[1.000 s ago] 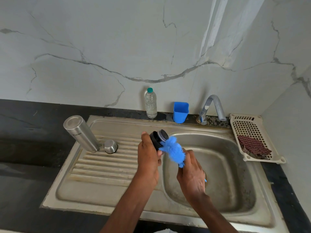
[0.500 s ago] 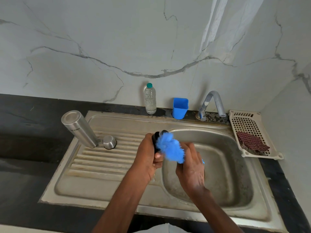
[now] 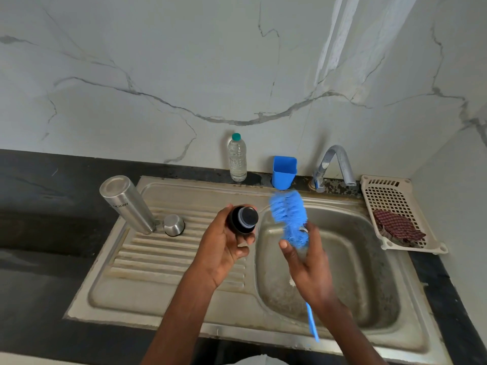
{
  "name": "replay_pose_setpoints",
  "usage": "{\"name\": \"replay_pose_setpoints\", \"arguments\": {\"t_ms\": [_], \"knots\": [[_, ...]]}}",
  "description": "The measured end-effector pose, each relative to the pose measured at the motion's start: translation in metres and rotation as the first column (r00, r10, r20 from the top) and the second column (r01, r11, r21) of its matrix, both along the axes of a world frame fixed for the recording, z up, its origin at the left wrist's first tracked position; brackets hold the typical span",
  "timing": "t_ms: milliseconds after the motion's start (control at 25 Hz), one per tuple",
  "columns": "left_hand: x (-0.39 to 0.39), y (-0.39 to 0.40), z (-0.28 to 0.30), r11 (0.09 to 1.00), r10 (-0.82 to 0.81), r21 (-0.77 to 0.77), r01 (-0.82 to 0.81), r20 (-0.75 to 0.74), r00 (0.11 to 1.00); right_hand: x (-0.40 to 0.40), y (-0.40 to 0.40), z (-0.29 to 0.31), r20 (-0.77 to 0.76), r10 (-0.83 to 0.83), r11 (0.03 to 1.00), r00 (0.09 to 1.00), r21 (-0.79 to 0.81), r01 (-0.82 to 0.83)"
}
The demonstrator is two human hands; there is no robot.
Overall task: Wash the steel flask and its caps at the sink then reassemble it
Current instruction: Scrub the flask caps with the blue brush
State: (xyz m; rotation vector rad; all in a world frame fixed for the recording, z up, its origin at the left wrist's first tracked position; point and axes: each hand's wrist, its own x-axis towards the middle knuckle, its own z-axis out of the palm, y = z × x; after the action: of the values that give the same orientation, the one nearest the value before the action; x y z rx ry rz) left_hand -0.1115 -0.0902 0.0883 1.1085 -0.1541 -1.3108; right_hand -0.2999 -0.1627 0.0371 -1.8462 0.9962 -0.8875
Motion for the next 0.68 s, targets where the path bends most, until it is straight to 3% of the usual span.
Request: {"name": "replay_pose_setpoints", "arguments": {"t_ms": [80, 200, 320, 440, 560, 680], "knots": [[-0.003, 0.000, 0.000, 0.999, 0.006, -0.032, -0.007, -0.051, 0.999, 0.005, 0.002, 0.022, -0.141, 0.100, 0.976, 0.985, -0.178, -0.125], [-0.012, -0.006, -0.005, 0.993, 0.111, 0.047, -0.108, -0.066, 0.992, 0.010, 0.011, 0.028, -0.363, 0.098, 0.877, 0.927, -0.408, -0.253], [-0.018, -0.009, -0.007, 0.989, 0.123, 0.088, -0.119, -0.035, 0.992, 0.012, 0.012, 0.027, -0.373, 0.002, 0.911, 0.928, -0.382, -0.156], [-0.020, -0.012, -0.006, 0.980, 0.169, 0.110, -0.164, -0.033, 0.985, 0.012, 0.011, 0.024, -0.386, 0.030, 0.867, 0.922, -0.449, -0.217], [-0.014, -0.010, -0.004, 0.988, 0.135, 0.075, -0.135, 0.015, 0.991, 0.005, 0.011, 0.026, -0.319, 0.025, 0.931, 0.948, -0.339, -0.139], [-0.009, -0.012, -0.009, 0.999, 0.054, 0.012, -0.053, -0.052, 0.997, 0.014, -0.001, 0.041, -0.227, -0.013, 0.976, 0.974, -0.217, -0.038]]}}
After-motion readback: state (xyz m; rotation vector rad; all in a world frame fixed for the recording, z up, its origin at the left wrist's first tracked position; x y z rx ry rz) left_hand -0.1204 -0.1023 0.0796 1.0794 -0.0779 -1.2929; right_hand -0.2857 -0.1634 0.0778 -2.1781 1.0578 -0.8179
